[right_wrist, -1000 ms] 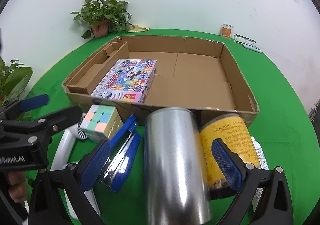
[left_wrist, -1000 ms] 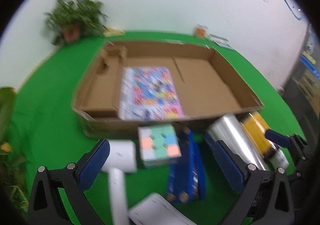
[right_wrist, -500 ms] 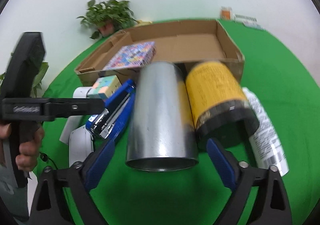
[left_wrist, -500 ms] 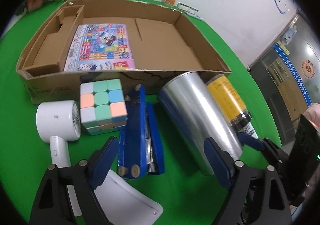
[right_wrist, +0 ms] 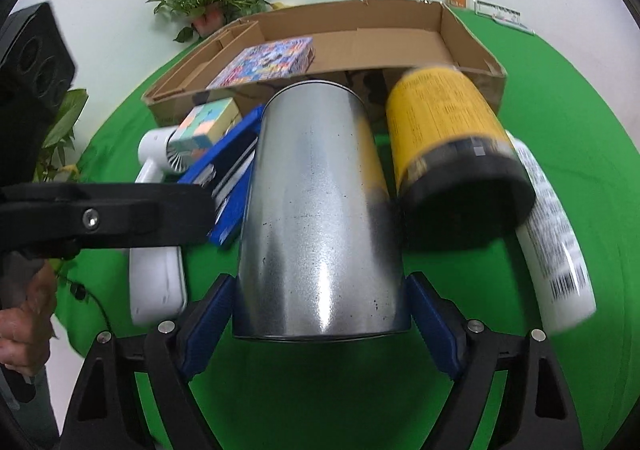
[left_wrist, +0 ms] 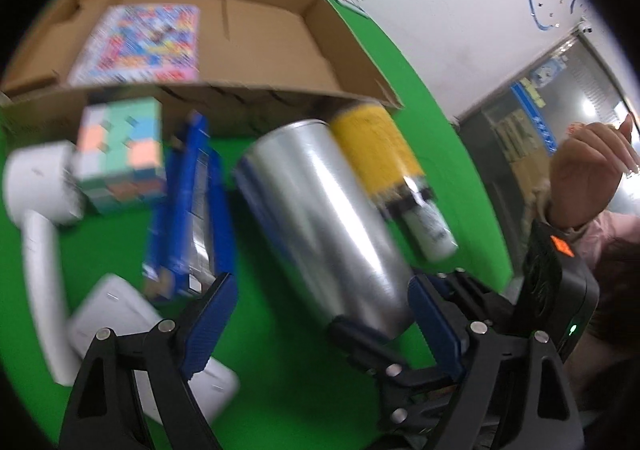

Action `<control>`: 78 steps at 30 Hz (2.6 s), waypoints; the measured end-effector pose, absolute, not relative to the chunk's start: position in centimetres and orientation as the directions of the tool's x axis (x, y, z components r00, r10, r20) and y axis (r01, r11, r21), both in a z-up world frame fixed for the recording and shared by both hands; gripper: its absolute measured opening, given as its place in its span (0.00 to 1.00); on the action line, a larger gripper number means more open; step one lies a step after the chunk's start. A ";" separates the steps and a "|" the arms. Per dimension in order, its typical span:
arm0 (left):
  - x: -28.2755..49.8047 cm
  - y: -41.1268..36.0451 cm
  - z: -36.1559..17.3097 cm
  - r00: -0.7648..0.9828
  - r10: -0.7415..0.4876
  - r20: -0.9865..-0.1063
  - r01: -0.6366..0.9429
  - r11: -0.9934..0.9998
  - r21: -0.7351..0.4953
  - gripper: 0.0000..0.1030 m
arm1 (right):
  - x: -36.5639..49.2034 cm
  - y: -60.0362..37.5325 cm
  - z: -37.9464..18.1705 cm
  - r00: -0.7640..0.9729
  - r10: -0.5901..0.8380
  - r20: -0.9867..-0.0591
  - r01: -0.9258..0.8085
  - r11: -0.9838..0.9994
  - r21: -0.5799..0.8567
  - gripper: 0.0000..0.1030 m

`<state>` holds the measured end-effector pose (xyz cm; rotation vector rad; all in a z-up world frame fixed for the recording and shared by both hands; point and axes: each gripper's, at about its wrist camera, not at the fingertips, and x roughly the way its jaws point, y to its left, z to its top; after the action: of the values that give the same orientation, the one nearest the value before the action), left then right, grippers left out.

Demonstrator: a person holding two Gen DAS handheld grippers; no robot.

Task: Organize rigid objects
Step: 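Grasp the silver cylinder with the left tool and lift it upright, then carry the silver cylinder into the box beside the game box and release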

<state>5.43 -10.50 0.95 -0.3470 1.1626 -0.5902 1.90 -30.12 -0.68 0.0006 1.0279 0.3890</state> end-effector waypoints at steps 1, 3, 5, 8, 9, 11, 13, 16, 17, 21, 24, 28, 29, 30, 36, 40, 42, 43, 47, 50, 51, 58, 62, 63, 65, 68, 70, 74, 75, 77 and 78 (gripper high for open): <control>5.3 -10.9 0.7 0.251 -0.615 -0.748 0.254 0.787 -0.562 0.84 | 1.4 -30.1 -0.7 0.442 0.316 -0.839 -0.319 0.930 0.182 0.82; 4.9 -11.7 0.1 0.217 -0.629 -0.746 0.234 0.776 -0.586 0.84 | 0.6 -30.1 -0.5 0.421 0.332 -0.844 -0.338 0.921 0.193 0.83; 4.9 -11.9 -0.7 0.191 -0.634 -0.749 0.206 0.772 -0.601 0.84 | -0.3 -30.2 0.2 0.414 0.370 -0.831 -0.363 0.905 0.222 0.83; 5.4 -11.7 -2.0 0.169 -0.628 -0.759 0.151 0.778 -0.610 0.85 | -0.7 -30.6 1.1 0.404 0.414 -0.815 -0.386 0.885 0.258 0.84; 5.6 -11.6 -2.4 0.161 -0.647 -0.745 0.130 0.762 -0.634 0.85 | -0.6 -30.6 1.2 0.408 0.412 -0.815 -0.392 0.885 0.252 0.84; 5.9 -11.5 -2.6 0.156 -0.660 -0.735 0.108 0.751 -0.651 0.85 | -0.1 -30.3 1.1 0.401 0.406 -0.821 -0.393 0.886 0.246 0.84; 6.1 -11.6 -2.5 0.161 -0.656 -0.737 0.111 0.754 -0.647 0.85 | 0.3 -30.0 0.8 0.393 0.399 -0.828 -0.390 0.888 0.243 0.83; 6.3 -11.7 -2.6 0.148 -0.681 -0.717 0.093 0.732 -0.675 0.79 | 0.9 -29.5 0.0 0.378 0.374 -0.847 -0.385 0.895 0.224 0.81; 6.4 -11.6 -2.6 0.149 -0.687 -0.711 0.088 0.726 -0.682 0.79 | 0.9 -29.4 0.0 0.380 0.367 -0.849 -0.383 0.898 0.216 0.81; 6.1 -11.8 -2.4 0.170 -0.677 -0.716 0.101 0.735 -0.671 0.78 | 1.0 -28.9 0.1 0.387 0.349 -0.854 -0.381 0.903 0.196 0.81; 5.3 -11.7 -1.6 0.202 -0.653 -0.730 0.147 0.757 -0.637 0.77 | 1.0 -28.2 0.3 0.406 0.340 -0.849 -0.378 0.908 0.183 0.80; 5.0 -11.3 0.0 0.246 -0.633 -0.734 0.182 0.774 -0.607 0.77 | 0.9 -27.9 1.1 0.441 0.352 -0.826 -0.380 0.907 0.183 0.80; 5.0 -11.3 0.2 0.253 -0.632 -0.732 0.185 0.774 -0.605 0.77 | 0.9 -27.8 1.4 0.451 0.354 -0.819 -0.380 0.907 0.183 0.80; 5.0 -11.1 0.6 0.264 -0.630 -0.730 0.189 0.776 -0.601 0.77 | 0.9 -27.7 1.8 0.461 0.357 -0.812 -0.380 0.907 0.183 0.80; 6.0 -10.5 3.4 0.333 -0.610 -0.719 0.230 0.792 -0.566 0.77 | 1.5 -27.4 4.2 0.515 0.383 -0.767 -0.373 0.906 0.201 0.80; 7.2 -10.0 5.5 0.372 -0.601 -0.708 0.265 0.799 -0.539 0.77 | 2.7 -26.8 6.5 0.561 0.386 -0.732 -0.380 0.906 0.186 0.80; 8.3 -9.9 6.5 0.388 -0.595 -0.704 0.282 0.803 -0.524 0.77 | 3.7 -26.6 7.6 0.581 0.387 -0.716 -0.380 0.907 0.182 0.80; 9.0 -9.8 7.0 0.393 -0.595 -0.701 0.286 0.804 -0.522 0.77 | 4.4 -26.5 8.3 0.593 0.387 -0.706 -0.376 0.909 0.181 0.80; 11.7 -9.5 8.4 0.407 -0.590 -0.697 0.303 0.807 -0.507 0.77 | 7.5 -25.8 10.1 0.615 0.381 -0.690 -0.370 0.913 0.174 0.80; 13.9 -9.3 9.4 0.412 -0.587 -0.697 0.312 0.809 -0.497 0.77 | 10.3 -25.6 11.4 0.621 0.380 -0.686 -0.365 0.914 0.175 0.80; 14.9 -9.2 9.7 0.412 -0.584 -0.700 0.314 0.812 -0.493 0.77 | 11.3 -25.5 11.7 0.619 0.383 -0.686 -0.364 0.914 0.182 0.80; 21.1 -8.4 9.5 0.366 -0.579 -0.728 0.298 0.814 -0.498 0.77 | 18.2 -24.5 12.4 0.589 0.378 -0.715 -0.337 0.918 0.208 0.80; 23.3 -8.3 8.5 0.329 -0.575 -0.749 0.288 0.817 -0.500 0.77 | 21.5 -24.2 11.5 0.550 0.383 -0.742 -0.319 0.918 0.237 0.80; 23.8 -8.3 8.1 0.319 -0.574 -0.754 0.280 0.817 -0.504 0.77 | 22.2 -24.1 11.1 0.542 0.384 -0.748 -0.312 0.918 0.245 0.80; 24.6 -8.3 7.3 0.304 -0.572 -0.762 0.264 0.819 -0.510 0.77 | 23.3 -23.9 10.3 0.524 0.386 -0.759 -0.300 0.918 0.260 0.80; 25.4 -8.3 5.7 0.272 -0.563 -0.780 0.245 0.825 -0.510 0.77 | 25.0 -23.7 8.5 0.484 0.391 -0.783 -0.279 0.917 0.286 0.80; 25.8 -8.3 4.2 0.239 -0.558 -0.794 0.229 0.827 -0.513 0.77 | 25.8 -23.7 7.2 0.455 0.393 -0.799 -0.269 0.916 0.297 0.80; 26.2 -8.1 1.7 0.187 -0.562 -0.806 0.184 0.826 -0.533 0.77 | 27.0 -23.4 4.0 0.390 0.386 -0.836 -0.247 0.918 0.310 0.80; 26.3 -8.2 1.1 0.173 -0.561 -0.809 0.172 0.827 -0.536 0.77 | 27.3 -23.3 3.3 0.373 0.386 -0.844 -0.240 0.919 0.314 0.80; 26.4 -8.2 0.0 0.148 -0.558 -0.817 0.153 0.829 -0.538 0.77 | 27.6 -23.2 1.8 0.340 0.386 -0.858 -0.228 0.919 0.322 0.80; 26.4 -8.3 -0.3 0.138 -0.556 -0.820 0.146 0.830 -0.538 0.77 | 27.8 -23.1 1.3 0.326 0.386 -0.863 -0.223 0.918 0.327 0.80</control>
<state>26.41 -8.33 -0.31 -0.3683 1.3436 -0.5240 27.81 -23.07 1.35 0.1589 1.1732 0.4010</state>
